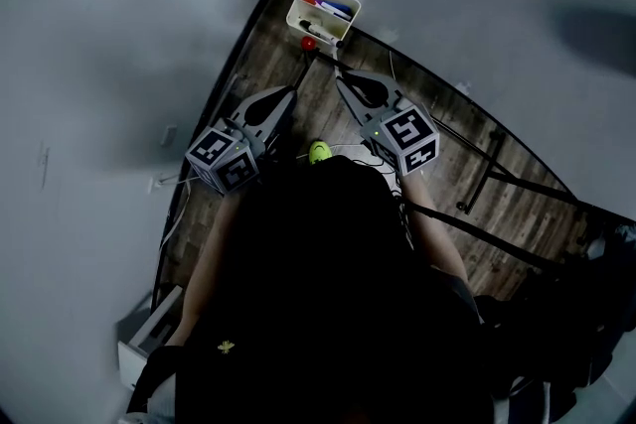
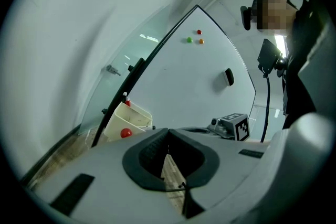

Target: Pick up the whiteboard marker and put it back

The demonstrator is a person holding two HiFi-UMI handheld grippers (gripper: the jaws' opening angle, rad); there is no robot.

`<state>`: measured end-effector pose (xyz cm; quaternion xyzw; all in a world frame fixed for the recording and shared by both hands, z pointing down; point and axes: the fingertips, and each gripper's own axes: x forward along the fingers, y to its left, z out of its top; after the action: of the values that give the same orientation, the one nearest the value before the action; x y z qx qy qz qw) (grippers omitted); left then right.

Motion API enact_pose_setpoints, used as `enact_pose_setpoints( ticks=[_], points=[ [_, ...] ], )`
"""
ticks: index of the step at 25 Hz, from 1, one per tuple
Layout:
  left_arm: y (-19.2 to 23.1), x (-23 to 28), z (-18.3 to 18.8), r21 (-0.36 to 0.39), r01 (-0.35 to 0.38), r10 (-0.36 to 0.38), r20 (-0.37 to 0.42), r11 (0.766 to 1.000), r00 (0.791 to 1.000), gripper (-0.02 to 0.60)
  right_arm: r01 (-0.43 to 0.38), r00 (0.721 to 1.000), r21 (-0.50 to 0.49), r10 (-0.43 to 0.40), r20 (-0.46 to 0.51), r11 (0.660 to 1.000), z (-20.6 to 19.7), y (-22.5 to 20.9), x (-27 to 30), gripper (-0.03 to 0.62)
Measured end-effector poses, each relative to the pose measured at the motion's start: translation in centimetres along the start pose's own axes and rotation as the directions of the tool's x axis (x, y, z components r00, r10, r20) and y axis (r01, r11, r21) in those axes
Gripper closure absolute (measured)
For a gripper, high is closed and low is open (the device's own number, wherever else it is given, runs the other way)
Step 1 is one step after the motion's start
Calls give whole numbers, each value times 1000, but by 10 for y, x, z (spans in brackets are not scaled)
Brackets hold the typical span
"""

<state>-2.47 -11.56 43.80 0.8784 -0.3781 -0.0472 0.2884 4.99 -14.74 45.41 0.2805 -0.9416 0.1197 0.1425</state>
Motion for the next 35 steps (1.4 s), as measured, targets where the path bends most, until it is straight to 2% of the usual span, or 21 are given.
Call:
enact_pose_setpoints(
  ticks=[9, 20, 27, 35],
  points=[
    [3, 10, 8, 5, 42, -42, -23, 999, 999, 561, 51, 999, -16, -51, 2, 999, 12, -10, 3, 509],
    [24, 23, 16, -1, 68, -68, -66, 998, 995, 561, 73, 996, -42, -75, -41, 996, 11, -29, 33, 457],
    [39, 26, 23, -17, 70, -71, -90, 997, 993, 561, 105, 989, -114, -116, -95, 988, 5, -39, 52, 417],
    [40, 19, 29, -23, 79, -80, -91, 997, 993, 561, 93, 984, -176, -117, -133, 980, 9, -36, 52, 395]
  ],
)
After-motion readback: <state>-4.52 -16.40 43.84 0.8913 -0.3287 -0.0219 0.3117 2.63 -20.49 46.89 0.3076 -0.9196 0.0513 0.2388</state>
